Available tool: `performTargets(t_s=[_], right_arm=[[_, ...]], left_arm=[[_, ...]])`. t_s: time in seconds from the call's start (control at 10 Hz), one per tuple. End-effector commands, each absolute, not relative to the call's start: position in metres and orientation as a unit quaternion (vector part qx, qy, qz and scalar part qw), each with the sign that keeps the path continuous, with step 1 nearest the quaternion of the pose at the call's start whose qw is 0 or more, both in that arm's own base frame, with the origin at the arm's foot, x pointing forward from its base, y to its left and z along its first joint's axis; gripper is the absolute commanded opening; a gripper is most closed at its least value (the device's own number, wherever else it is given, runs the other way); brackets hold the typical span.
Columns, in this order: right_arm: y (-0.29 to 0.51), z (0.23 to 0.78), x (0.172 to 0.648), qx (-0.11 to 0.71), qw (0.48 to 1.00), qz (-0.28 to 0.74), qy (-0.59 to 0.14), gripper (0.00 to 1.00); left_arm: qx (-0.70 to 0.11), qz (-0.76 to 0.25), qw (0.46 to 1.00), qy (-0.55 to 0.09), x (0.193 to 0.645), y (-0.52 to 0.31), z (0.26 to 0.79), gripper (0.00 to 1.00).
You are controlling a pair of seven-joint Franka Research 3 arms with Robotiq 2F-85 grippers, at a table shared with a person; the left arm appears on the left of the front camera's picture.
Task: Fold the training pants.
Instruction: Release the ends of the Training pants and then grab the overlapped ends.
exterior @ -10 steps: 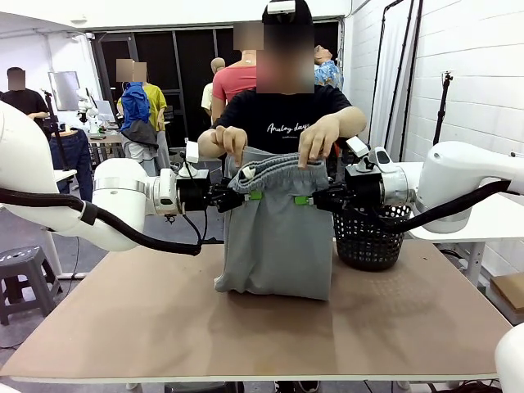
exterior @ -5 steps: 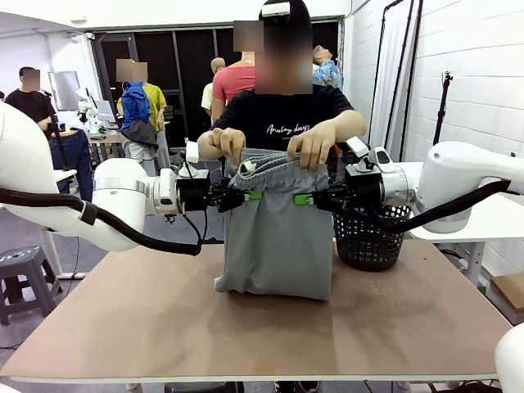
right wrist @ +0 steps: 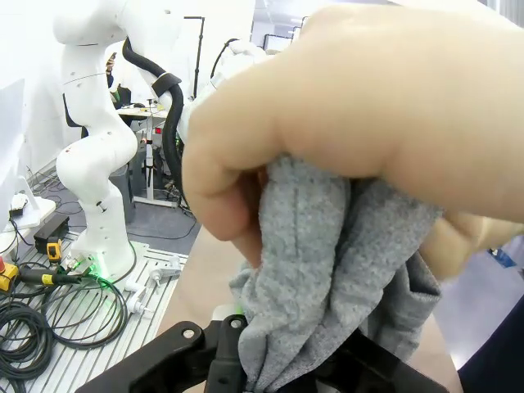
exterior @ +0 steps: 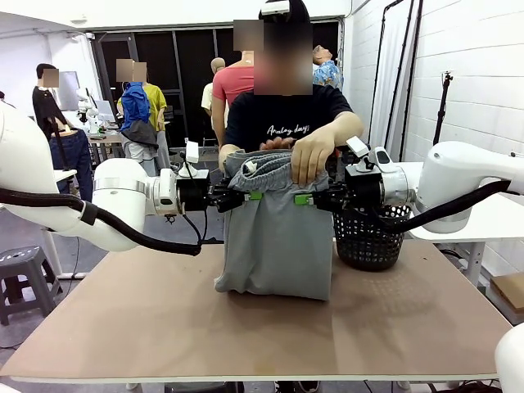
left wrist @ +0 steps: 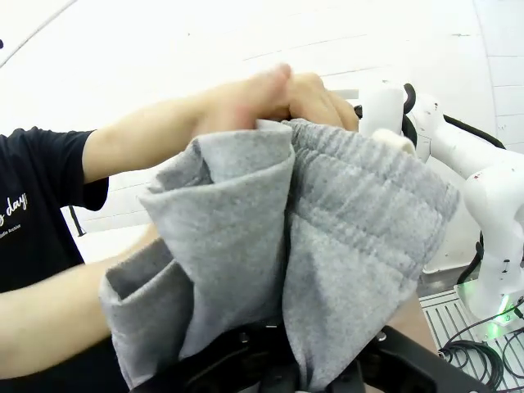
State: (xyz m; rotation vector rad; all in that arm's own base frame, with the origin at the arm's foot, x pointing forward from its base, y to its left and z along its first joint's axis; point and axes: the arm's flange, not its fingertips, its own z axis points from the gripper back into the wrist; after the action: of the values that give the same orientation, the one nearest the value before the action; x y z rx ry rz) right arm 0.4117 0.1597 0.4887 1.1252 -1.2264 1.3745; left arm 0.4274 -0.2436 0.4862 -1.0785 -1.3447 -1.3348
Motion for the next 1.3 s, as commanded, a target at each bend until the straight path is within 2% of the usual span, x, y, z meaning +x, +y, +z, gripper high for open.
performTargets(t_s=[0.0,1.2], right_arm=[[0.1611,0.4919,0.4094,0.46,0.468,0.564,-0.501,0.0],[0.1611,0.4919,0.4094,0.46,0.468,0.564,-0.501,0.0]], left_arm=[[-0.437,-0.542,0.464,-0.547,0.4273,-0.2442,0.4882,0.0],[-0.437,-0.542,0.464,-0.547,0.4273,-0.2442,0.4882,0.0]])
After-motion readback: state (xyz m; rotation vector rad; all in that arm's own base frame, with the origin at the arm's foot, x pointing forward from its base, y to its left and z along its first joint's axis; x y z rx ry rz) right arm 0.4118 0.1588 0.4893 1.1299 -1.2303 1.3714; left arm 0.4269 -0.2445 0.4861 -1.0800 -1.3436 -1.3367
